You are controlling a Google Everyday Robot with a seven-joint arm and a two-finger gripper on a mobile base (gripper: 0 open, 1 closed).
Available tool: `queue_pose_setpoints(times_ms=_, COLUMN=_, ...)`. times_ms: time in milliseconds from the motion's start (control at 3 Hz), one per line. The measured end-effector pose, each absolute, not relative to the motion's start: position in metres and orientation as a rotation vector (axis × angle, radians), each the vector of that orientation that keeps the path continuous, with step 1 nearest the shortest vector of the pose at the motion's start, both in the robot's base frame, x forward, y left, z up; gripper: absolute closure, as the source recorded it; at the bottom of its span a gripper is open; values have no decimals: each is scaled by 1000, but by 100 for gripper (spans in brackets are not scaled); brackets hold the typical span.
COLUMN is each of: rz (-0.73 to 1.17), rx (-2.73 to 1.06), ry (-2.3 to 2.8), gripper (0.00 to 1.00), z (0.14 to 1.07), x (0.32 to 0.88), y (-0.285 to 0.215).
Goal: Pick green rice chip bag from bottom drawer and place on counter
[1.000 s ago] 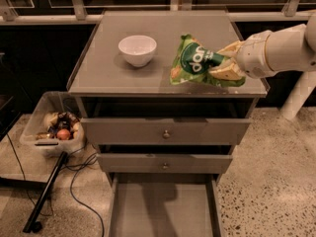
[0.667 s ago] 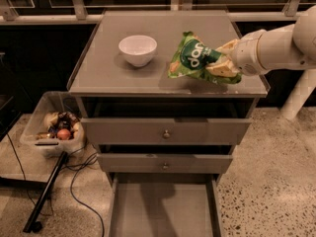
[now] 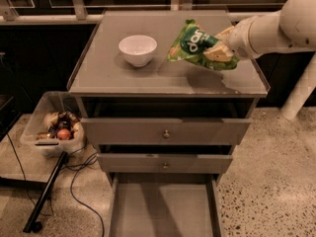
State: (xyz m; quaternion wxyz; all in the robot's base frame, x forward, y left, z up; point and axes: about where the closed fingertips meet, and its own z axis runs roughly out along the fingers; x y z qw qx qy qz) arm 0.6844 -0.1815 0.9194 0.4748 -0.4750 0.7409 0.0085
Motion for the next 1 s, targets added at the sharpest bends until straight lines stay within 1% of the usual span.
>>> queue_pose_setpoints(times_ms=333, rz=15, rx=-1144, ry=1798, gripper=100, z=934, x=708, y=-181)
queue_pose_setpoints(times_ms=1000, rz=59, rx=-1133, ry=1845, gripper=100, z=902, x=727, y=-190)
